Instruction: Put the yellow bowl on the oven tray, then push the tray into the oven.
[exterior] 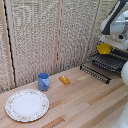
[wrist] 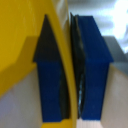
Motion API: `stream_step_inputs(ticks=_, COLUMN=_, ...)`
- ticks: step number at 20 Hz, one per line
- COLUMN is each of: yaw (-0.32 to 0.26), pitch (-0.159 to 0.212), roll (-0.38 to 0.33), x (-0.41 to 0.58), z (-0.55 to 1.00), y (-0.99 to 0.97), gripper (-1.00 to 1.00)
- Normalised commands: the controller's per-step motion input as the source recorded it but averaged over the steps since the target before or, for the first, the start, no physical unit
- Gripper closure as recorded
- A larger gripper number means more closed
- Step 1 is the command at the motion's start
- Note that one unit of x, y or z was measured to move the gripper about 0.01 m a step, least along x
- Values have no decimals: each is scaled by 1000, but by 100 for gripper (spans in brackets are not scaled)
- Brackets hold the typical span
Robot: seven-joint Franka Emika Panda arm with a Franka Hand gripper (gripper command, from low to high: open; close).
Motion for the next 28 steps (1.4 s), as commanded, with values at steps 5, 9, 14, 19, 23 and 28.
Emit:
stream_step_inputs(ticks=5, yaw=-18, pitch=0, roll=17, x=0, z=-25, y=-493, gripper=100)
stream_step_inputs(ticks=9, yaw=-25, pitch=10, roll=9, x=11, z=-30, y=-465, gripper=100)
stream_step_inputs(ticks=14, yaw=-79, pitch=11, roll=19, x=87, z=0, y=-603, gripper=100)
stream_step_inputs(ticks=19, yaw=-51, pitch=-4, roll=45, x=19, z=33, y=-486, gripper=-100)
stream_step_inputs(ticks=23, yaw=-46, pitch=16, roll=-2, x=9, z=0, y=11, gripper=-100)
stream_step_inputs(ticks=28, yaw=14, pitch=4, roll=-56, x=30, z=27, y=305, gripper=-100)
